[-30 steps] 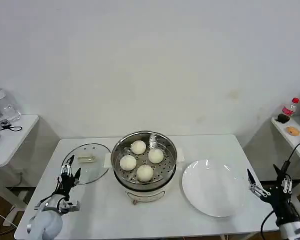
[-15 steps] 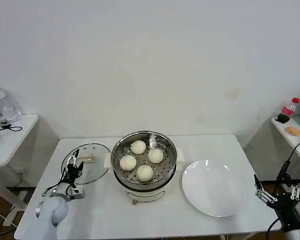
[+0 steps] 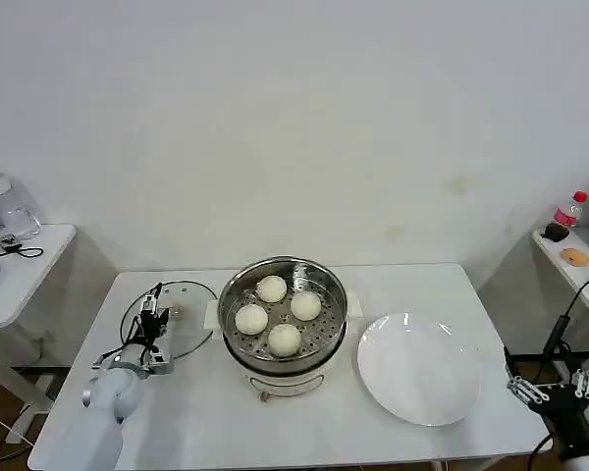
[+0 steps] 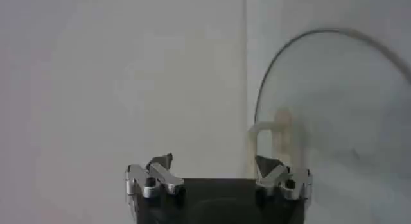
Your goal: Take steamed baozi put them in steamer then cover it.
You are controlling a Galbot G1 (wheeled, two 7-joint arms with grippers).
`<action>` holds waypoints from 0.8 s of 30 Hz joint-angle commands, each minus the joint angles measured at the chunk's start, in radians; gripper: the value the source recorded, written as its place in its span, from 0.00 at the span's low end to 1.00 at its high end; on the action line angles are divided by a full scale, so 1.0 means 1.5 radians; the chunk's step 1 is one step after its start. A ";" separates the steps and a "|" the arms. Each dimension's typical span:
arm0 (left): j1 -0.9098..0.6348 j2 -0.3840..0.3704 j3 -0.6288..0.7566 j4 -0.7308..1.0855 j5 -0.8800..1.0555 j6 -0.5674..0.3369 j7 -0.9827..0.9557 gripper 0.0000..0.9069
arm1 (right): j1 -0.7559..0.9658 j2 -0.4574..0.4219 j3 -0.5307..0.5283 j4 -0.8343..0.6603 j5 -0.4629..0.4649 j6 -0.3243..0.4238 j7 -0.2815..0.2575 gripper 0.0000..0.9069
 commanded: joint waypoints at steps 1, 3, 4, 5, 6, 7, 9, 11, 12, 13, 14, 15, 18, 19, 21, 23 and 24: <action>-0.047 -0.005 0.008 0.060 0.012 -0.002 -0.005 1.00 | -0.003 0.002 0.004 -0.006 0.001 0.002 -0.001 1.00; -0.055 -0.007 0.008 0.071 0.016 -0.001 -0.006 1.00 | -0.004 0.003 0.005 -0.007 0.001 0.003 -0.001 1.00; -0.058 -0.007 0.007 0.077 0.018 -0.002 -0.006 1.00 | -0.005 0.004 0.006 -0.008 0.002 0.003 -0.002 1.00; -0.060 -0.007 0.006 0.081 0.020 -0.003 -0.007 1.00 | -0.006 0.004 0.008 -0.008 0.002 0.005 -0.002 1.00; -0.061 -0.007 0.006 0.081 0.019 -0.004 -0.007 1.00 | -0.007 0.004 0.008 -0.009 0.002 0.005 -0.003 1.00; -0.062 -0.005 0.007 0.082 0.019 -0.004 -0.005 1.00 | -0.007 0.004 0.010 -0.009 0.002 0.005 -0.003 1.00; -0.064 -0.006 0.006 0.085 0.021 -0.004 -0.005 1.00 | -0.007 0.004 0.012 -0.008 0.005 0.005 -0.003 1.00; -0.065 -0.007 0.004 0.089 0.024 -0.007 -0.006 1.00 | -0.007 0.005 0.012 -0.007 0.005 0.005 -0.003 1.00; -0.065 -0.009 0.001 0.091 0.026 -0.010 -0.008 0.64 | -0.007 0.005 0.011 -0.006 0.005 0.005 -0.003 1.00; -0.065 -0.009 0.001 0.091 0.026 -0.012 -0.008 0.39 | -0.006 0.005 0.011 -0.006 0.005 0.005 -0.003 1.00; -0.064 -0.009 0.000 0.092 0.026 -0.014 -0.009 0.00 | -0.006 0.006 0.011 -0.006 0.004 0.005 -0.003 1.00; -0.064 -0.010 -0.001 0.092 0.026 -0.016 -0.010 0.00 | -0.006 0.006 0.011 -0.006 0.005 0.005 -0.003 1.00; -0.062 -0.011 -0.003 0.091 0.026 -0.020 -0.013 0.00 | -0.006 0.007 0.011 -0.006 0.005 0.006 -0.003 1.00; -0.061 -0.011 -0.004 0.091 0.025 -0.021 -0.014 0.00 | -0.007 0.007 0.011 -0.006 0.005 0.006 -0.003 1.00; -0.059 -0.013 -0.005 0.088 0.026 -0.025 -0.018 0.00 | -0.006 0.008 0.010 -0.006 0.005 0.007 -0.003 1.00; -0.056 -0.016 -0.007 0.086 0.030 -0.030 -0.024 0.00 | -0.006 0.008 0.009 -0.007 0.004 0.008 -0.003 1.00; -0.053 -0.017 -0.008 0.083 0.030 -0.032 -0.026 0.00 | -0.006 0.008 0.009 -0.008 0.004 0.008 -0.003 1.00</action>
